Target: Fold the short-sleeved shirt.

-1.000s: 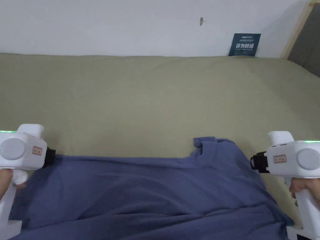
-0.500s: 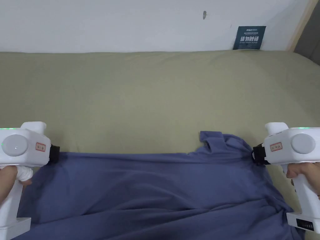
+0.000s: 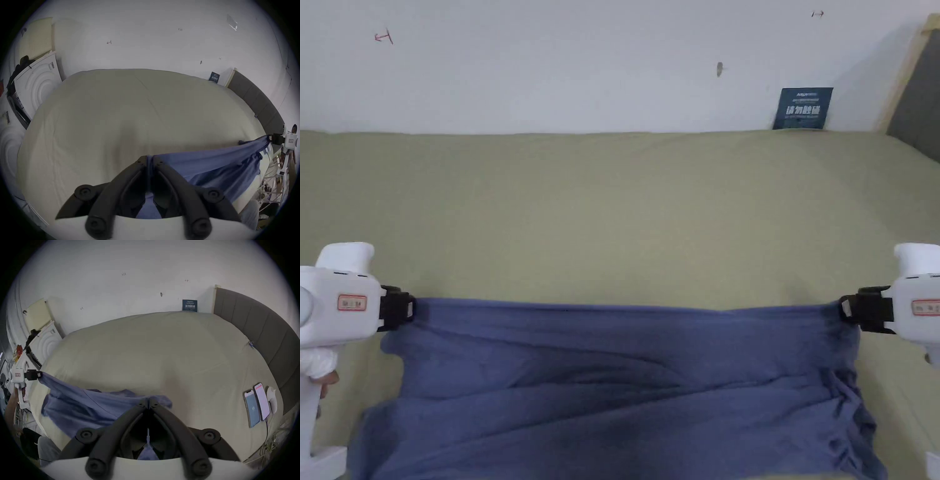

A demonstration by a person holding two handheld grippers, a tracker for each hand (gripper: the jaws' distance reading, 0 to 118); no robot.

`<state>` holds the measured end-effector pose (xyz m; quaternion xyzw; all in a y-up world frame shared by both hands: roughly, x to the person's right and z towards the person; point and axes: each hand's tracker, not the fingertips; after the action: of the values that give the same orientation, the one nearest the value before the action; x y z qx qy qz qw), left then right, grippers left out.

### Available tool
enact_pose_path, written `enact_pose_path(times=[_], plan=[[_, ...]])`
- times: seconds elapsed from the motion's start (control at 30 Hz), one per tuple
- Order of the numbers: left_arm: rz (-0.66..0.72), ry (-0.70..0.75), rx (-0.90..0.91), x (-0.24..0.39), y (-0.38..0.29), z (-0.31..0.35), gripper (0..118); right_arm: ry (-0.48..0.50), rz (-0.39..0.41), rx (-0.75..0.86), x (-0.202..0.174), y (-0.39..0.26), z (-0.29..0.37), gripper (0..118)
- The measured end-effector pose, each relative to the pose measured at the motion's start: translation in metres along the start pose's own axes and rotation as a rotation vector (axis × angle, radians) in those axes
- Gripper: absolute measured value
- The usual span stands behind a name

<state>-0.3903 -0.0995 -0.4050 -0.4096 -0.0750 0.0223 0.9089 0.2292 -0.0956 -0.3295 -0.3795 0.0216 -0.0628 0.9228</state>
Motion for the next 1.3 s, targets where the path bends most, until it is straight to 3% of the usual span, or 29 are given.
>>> enact_pose_path(times=[0.2,0.43,0.9,0.93,0.97,1.0,1.03,1.07,1.2,1.23,1.27,1.3], plan=[[0.000,-0.014,0.017,-0.008,-0.062,0.042,7,0.030,0.002,0.019,-0.003,-0.057,0.045,1],[-0.002,-0.022,0.016,-0.012,-0.128,0.057,7,0.024,-0.015,-0.065,-0.001,-0.121,0.039,1],[-0.010,0.037,-0.038,-0.002,-0.155,0.040,8,-0.035,-0.018,-0.109,-0.005,-0.142,0.012,1],[-0.010,0.037,-0.037,-0.001,-0.154,0.040,13,-0.038,-0.021,-0.105,-0.005,-0.142,0.012,2],[-0.008,0.038,-0.031,-0.001,-0.154,0.042,37,-0.039,-0.023,-0.101,-0.007,-0.141,0.013,15],[-0.010,0.038,-0.023,0.001,-0.153,0.044,76,-0.047,-0.023,-0.095,-0.010,-0.140,0.016,41],[-0.009,0.043,-0.024,0.003,-0.152,0.046,118,-0.075,-0.008,-0.085,-0.016,-0.137,0.021,90],[-0.007,0.042,-0.019,0.005,-0.151,0.047,118,-0.083,0.006,-0.073,-0.020,-0.135,0.023,116],[-0.003,0.089,0.108,0.020,-0.140,0.069,115,-0.096,-0.013,0.046,-0.043,-0.121,0.038,110],[-0.001,0.105,0.142,0.025,-0.135,0.076,106,-0.100,-0.016,0.081,-0.050,-0.117,0.041,104],[0.001,0.107,0.167,0.024,-0.132,0.076,86,-0.096,-0.014,0.123,-0.058,-0.114,0.045,93],[-0.003,0.113,0.200,0.028,-0.128,0.081,52,-0.096,-0.014,0.177,-0.067,-0.106,0.049,66]])
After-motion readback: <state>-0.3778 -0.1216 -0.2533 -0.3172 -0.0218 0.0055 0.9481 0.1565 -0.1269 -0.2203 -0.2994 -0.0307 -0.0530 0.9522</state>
